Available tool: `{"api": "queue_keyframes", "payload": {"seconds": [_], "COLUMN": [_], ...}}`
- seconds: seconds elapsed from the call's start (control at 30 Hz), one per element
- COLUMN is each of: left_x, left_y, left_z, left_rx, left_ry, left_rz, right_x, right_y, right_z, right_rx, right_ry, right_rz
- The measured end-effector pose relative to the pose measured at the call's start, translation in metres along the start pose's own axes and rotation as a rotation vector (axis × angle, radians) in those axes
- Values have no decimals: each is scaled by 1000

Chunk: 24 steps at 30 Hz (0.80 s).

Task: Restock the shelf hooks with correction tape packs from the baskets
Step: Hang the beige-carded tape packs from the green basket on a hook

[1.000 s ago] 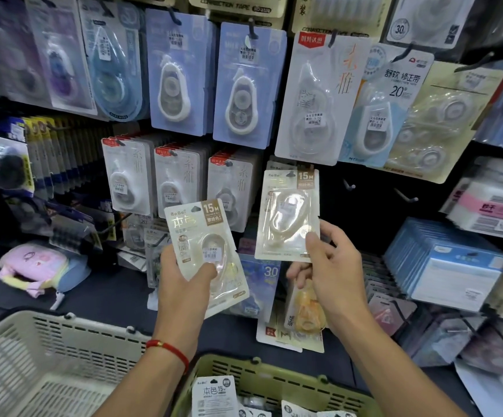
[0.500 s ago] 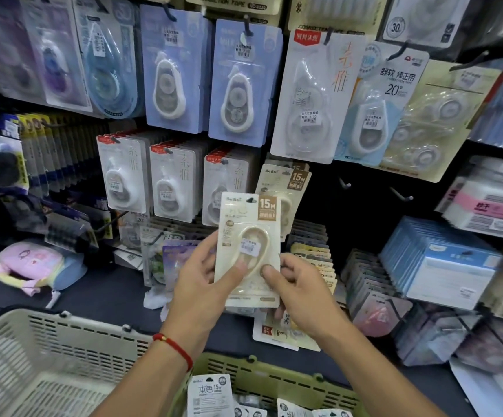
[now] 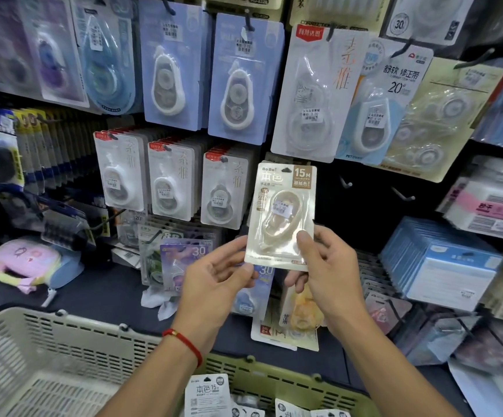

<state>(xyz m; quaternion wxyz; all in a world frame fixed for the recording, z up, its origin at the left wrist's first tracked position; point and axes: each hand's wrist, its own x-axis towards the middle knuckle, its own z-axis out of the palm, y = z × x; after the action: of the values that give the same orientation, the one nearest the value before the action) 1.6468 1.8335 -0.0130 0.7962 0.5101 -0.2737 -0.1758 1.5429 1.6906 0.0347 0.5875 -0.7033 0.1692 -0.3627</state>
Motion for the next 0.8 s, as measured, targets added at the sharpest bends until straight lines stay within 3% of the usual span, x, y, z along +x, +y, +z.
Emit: {"api": "queue_keyframes", "payload": {"seconds": [0.2,0.3,0.37,0.4,0.47,0.5,0.63,0.8], "left_x": [4,10,16,20,29,35,65,83], "left_y": [1,2,2,2,4,5,9,-2], "left_z": [0,-4,-8,-10,-15,-18,-21,-24], "left_rx": [-55,87,352,471,668,772,1045,1129], "left_ry": [6,30,58,69,76,68,-19,-112], "left_rz": [9,26,64,82,138,186,330,331], "right_x": [1,1,0,-1,-4,-6,14,60], "right_y": [-5,-1,6,11,20,21,17,27], "right_z": [0,1,-3,-7,-16,-16,5,32], "right_rx": [57,45,-183,-447,-1017,-1150,-1263,-1452], "right_ry": [10,15,21,-1,-116,-152,-200,-181], "right_rz": [-24,25,92,93,-14,-113,-465,-412]}}
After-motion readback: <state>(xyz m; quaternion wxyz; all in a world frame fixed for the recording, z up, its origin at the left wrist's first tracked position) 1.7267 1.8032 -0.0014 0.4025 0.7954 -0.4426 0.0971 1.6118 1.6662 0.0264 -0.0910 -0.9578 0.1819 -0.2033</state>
